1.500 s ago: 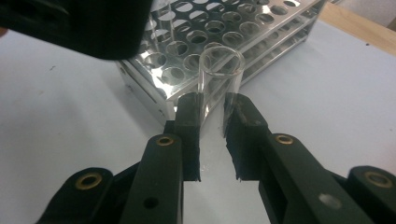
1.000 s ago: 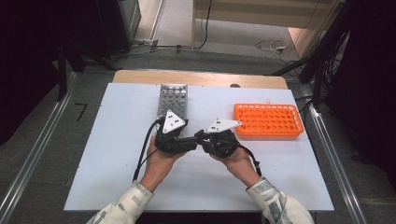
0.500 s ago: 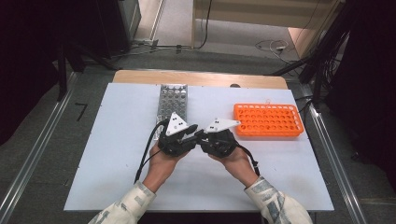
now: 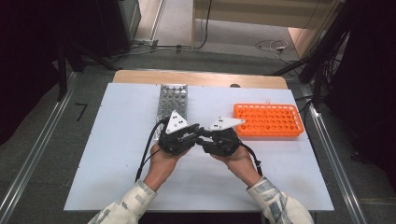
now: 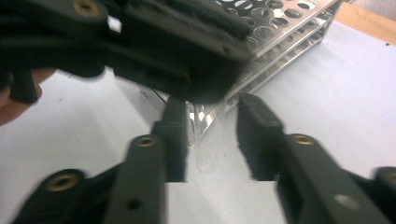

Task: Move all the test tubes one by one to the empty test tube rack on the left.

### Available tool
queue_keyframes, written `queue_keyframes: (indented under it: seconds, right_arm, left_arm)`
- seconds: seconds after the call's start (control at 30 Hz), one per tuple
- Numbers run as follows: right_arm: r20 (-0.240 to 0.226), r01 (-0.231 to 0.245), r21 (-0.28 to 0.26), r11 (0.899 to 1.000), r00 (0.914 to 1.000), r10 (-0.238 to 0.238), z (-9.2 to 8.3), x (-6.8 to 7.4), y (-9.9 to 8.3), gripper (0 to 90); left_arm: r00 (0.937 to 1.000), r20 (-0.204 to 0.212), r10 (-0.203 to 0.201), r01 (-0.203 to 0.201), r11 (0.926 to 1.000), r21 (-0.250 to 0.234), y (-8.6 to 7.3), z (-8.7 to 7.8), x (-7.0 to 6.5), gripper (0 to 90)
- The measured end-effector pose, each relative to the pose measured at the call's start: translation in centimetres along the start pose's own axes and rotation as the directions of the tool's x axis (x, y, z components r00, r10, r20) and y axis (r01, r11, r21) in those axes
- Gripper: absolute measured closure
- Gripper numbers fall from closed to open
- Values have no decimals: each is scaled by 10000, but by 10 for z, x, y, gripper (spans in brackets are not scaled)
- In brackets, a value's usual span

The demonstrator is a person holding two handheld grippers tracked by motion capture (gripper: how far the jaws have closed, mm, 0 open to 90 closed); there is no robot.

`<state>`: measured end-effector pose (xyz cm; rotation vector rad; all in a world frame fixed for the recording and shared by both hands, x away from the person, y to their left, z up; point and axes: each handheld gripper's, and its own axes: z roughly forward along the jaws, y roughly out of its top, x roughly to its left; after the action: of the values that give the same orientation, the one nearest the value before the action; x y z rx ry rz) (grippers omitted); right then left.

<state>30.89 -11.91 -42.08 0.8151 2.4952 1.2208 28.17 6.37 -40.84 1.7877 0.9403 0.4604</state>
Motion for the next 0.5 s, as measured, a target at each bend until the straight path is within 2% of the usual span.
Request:
queue_keyframes:
  seconds: [0.13, 0.3, 0.5]
  right_arm:
    - [-79, -164, 57, 9998, 9998, 164, -4, -5, -1, 409]
    - [-27, -320, 37, 9995, 9995, 320, -11, -11, -3, 331]
    - [252, -535, -27, 9986, 9982, 536, -16, -19, -5, 257]
  left_arm:
    - [9995, 45, -309, 309, 9994, -171, 6, -4, 6, 757]
    - [9992, -61, -387, 385, 9987, -342, 15, -9, 12, 757]
    - [9968, -579, -549, 517, 9971, -558, 22, -17, 28, 756]
